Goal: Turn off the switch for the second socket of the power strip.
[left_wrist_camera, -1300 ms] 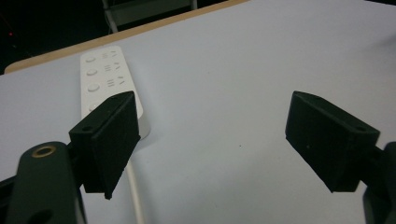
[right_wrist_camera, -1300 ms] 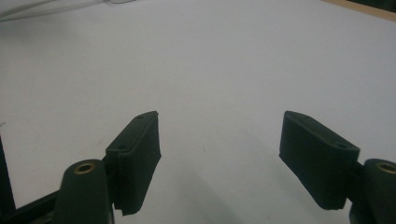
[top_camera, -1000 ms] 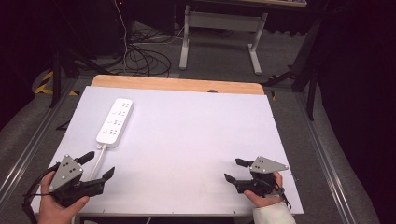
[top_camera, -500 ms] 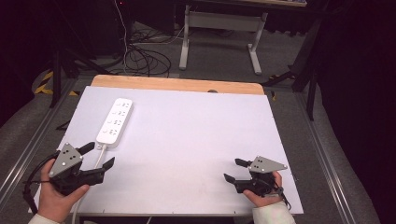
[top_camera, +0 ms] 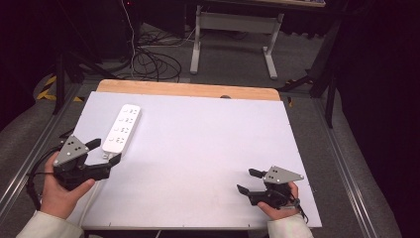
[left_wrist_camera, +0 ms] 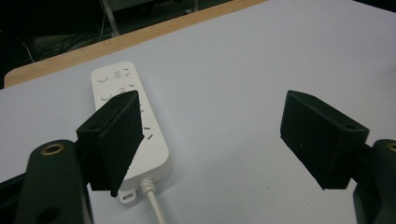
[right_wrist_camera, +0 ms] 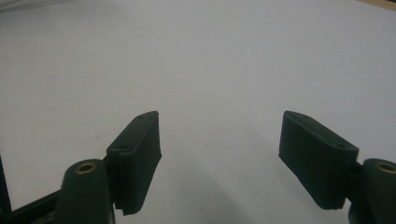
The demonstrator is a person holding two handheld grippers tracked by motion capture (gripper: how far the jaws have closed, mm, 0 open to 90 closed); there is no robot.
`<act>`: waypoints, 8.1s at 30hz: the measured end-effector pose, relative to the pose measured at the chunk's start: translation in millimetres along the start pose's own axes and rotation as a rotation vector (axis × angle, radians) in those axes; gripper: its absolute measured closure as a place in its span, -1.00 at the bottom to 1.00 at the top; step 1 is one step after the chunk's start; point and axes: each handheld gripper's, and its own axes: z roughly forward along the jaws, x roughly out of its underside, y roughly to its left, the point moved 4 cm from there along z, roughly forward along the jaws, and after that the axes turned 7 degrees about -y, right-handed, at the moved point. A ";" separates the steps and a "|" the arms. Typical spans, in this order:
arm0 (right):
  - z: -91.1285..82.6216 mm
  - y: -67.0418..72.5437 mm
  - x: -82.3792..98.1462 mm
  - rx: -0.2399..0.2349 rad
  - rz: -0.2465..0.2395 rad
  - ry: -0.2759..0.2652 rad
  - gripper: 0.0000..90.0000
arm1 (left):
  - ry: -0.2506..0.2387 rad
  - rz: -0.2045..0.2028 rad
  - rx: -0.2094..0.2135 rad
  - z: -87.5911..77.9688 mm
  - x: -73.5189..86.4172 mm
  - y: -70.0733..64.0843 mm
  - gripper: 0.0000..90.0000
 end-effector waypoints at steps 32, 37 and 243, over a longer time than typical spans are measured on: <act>1.4 -0.8 1.0 -0.010 0.008 0.001 -0.34 | -0.011 -0.039 -0.055 43.3 -19.9 41.3 0.49; 1.5 -1.3 1.3 -0.011 0.009 0.001 -0.34 | 0.009 -0.081 -0.035 49.6 -19.0 47.5 0.79; 6.8 -2.2 4.1 -0.022 0.004 0.016 -0.34 | 0.179 -0.126 -0.145 82.8 -27.4 65.6 0.39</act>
